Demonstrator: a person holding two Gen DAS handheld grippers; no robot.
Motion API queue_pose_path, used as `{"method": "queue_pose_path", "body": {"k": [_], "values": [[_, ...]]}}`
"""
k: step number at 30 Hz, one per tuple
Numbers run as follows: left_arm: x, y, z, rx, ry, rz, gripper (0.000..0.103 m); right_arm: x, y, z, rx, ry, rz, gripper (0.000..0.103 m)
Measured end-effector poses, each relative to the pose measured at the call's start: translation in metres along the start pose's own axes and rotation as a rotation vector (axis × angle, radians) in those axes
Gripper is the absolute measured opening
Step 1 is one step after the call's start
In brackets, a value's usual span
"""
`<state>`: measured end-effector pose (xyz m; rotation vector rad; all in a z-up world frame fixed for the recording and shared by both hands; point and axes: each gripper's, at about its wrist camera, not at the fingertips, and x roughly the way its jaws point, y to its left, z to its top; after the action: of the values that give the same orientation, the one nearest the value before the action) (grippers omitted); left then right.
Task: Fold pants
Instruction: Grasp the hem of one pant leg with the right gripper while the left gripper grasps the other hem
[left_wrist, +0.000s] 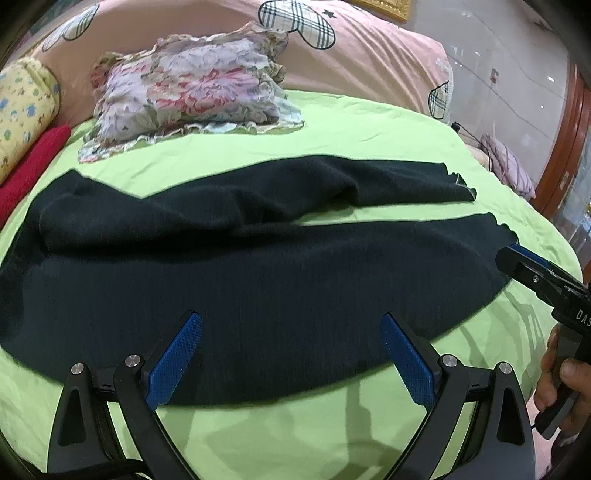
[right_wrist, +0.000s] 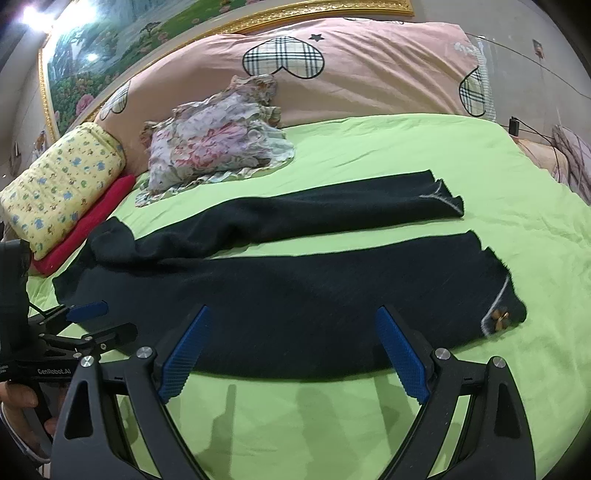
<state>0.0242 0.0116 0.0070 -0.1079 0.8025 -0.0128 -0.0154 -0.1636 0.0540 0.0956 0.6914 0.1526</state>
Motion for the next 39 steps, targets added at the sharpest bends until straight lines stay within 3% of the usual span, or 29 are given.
{"method": "queue_pose_path", "body": {"k": [14, 27, 33, 39], "values": [[0.028, -0.011, 0.054, 0.119, 0.014, -0.023, 0.098, 0.014, -0.036, 0.042, 0.086, -0.004, -0.039, 0.091], [0.075, -0.022, 0.103, 0.277, 0.032, 0.012, 0.098, 0.059, -0.098, 0.084, 0.284, 0.074, -0.064, 0.091], [0.103, -0.031, 0.118, 0.375, 0.074, -0.026, 0.098, 0.089, -0.126, 0.093, 0.382, 0.152, -0.078, 0.090], [0.132, -0.043, 0.113, 0.519, 0.131, -0.012, 0.098, 0.113, -0.147, 0.092, 0.488, 0.199, -0.064, 0.074]]}}
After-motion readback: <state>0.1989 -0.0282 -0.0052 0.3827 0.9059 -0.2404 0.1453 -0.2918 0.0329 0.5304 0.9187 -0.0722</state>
